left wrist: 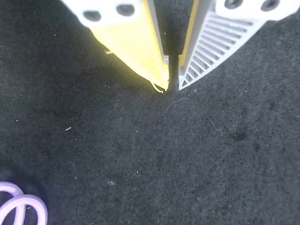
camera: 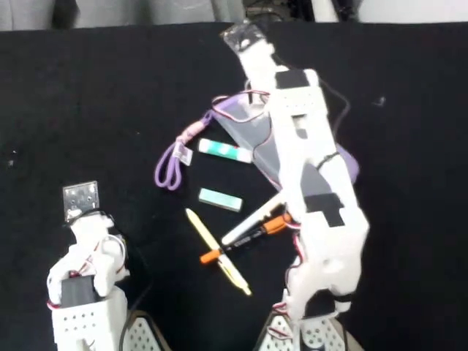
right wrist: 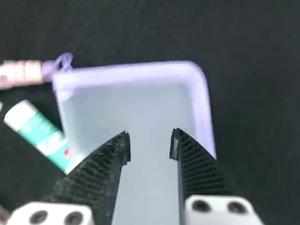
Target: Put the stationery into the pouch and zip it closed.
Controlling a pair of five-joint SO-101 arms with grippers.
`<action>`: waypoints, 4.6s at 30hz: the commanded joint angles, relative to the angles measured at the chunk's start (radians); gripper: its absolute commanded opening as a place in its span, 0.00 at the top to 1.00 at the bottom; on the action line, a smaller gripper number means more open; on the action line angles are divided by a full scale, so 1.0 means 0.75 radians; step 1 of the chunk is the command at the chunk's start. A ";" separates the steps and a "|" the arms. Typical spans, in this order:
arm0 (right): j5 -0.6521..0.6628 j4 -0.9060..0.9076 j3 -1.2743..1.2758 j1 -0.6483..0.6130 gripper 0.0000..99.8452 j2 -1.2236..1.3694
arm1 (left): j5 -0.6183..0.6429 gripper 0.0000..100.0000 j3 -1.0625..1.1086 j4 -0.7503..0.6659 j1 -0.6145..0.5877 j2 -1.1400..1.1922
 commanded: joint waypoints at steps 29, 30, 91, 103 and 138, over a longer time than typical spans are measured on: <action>0.237 0.274 0.602 0.364 0.85 -0.242 | -0.004 0.95 0.032 -0.025 -0.011 -0.010; 0.260 0.274 0.602 0.413 0.85 -0.240 | -0.004 0.95 0.032 -0.025 -0.011 -0.010; 0.462 -0.898 0.277 0.106 0.85 0.355 | -0.004 0.95 0.032 -0.025 -0.009 -0.010; 0.620 -0.438 0.273 0.622 0.85 0.357 | -0.004 0.95 0.032 -0.025 -0.011 -0.010; 0.477 -0.526 0.060 0.241 0.85 -0.058 | -0.004 0.95 0.032 -0.025 -0.011 -0.010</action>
